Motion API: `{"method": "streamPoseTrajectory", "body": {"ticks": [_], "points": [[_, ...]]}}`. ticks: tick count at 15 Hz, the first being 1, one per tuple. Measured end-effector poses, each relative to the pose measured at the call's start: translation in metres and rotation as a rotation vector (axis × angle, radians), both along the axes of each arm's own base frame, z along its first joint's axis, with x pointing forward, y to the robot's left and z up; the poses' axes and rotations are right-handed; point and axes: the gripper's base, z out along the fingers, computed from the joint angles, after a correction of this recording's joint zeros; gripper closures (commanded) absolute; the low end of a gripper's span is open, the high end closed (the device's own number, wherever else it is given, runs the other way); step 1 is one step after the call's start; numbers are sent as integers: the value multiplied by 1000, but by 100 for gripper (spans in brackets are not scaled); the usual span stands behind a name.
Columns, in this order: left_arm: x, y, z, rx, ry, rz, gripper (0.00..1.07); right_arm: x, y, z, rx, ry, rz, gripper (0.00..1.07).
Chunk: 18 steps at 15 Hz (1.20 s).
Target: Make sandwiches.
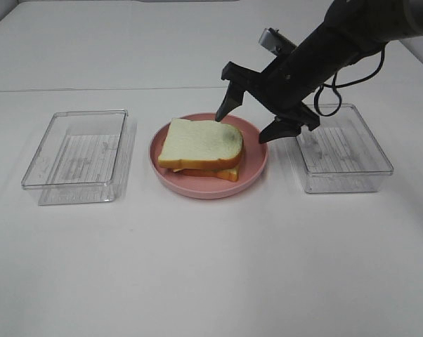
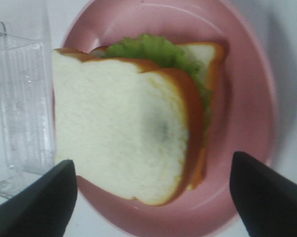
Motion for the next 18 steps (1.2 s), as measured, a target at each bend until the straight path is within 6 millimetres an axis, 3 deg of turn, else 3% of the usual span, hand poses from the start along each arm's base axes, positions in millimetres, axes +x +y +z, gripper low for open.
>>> {"method": "streamPoseTrajectory", "body": {"ticks": [3,4,5,10,14,18], "points": [[0,0,0,0,0,0,21,-13,-23,46,-241,-125,122,28],[0,0,0,0,0,0,21,-13,-23,46,-241,-125,122,28],[0,0,0,0,0,0,21,-27,-36,74,-360,-156,188,28],[0,0,0,0,0,0,21,-68,-65,133,-563,-173,258,29],[0,0,0,0,0,0,21,-133,-89,160,-587,-211,247,29],[0,0,0,0,0,0,21,-228,-117,151,-572,-227,239,31]]}}
